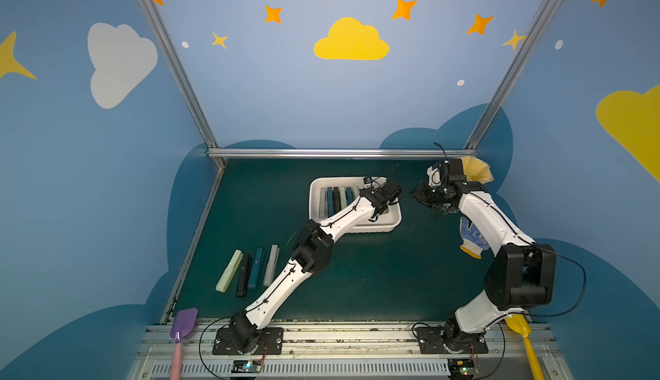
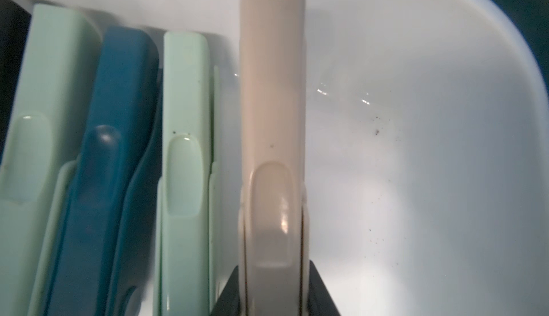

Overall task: Put the pruning pliers into the storage box
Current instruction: Place the pruning pliers in the storage box.

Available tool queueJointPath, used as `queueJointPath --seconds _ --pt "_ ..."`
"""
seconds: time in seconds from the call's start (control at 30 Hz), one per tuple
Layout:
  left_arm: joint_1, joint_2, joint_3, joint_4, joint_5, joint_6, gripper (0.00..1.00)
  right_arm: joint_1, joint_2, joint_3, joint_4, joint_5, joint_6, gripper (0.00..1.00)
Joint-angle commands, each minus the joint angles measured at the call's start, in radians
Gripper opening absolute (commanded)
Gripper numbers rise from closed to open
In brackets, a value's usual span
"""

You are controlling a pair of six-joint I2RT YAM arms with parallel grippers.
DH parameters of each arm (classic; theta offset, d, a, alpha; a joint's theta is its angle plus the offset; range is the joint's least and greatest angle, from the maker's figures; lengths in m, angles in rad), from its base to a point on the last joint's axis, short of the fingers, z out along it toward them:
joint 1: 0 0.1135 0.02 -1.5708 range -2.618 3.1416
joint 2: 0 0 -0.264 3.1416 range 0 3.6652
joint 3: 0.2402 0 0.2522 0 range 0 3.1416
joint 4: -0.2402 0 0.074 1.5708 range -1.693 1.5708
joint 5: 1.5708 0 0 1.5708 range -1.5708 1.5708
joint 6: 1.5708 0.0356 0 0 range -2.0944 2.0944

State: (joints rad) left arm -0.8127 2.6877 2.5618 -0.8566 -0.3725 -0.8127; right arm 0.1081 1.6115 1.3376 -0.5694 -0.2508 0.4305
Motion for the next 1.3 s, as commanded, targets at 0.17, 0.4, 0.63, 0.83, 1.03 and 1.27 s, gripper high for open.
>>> queueJointPath --seconds 0.17,0.4,0.63,0.83,1.03,1.27 --pt "0.012 0.024 0.009 -0.003 -0.028 -0.003 0.32 -0.004 0.002 -0.005 0.014 -0.010 0.004 0.39" --pt "0.014 0.016 0.011 -0.002 -0.026 0.004 0.34 -0.004 0.004 -0.004 0.013 -0.012 0.005 0.40" --pt "0.007 -0.048 0.009 -0.007 -0.069 0.063 0.46 -0.005 0.011 -0.002 0.014 -0.016 0.003 0.40" --pt "0.008 -0.142 -0.003 -0.023 -0.137 0.108 0.62 -0.002 0.013 0.002 0.011 -0.022 -0.001 0.40" --pt "0.006 -0.264 -0.020 -0.026 -0.187 0.179 0.67 0.009 0.016 0.013 0.004 -0.022 -0.004 0.40" --pt "0.038 -0.537 -0.332 -0.013 -0.225 0.261 0.71 0.058 0.043 0.047 0.008 -0.023 -0.004 0.40"
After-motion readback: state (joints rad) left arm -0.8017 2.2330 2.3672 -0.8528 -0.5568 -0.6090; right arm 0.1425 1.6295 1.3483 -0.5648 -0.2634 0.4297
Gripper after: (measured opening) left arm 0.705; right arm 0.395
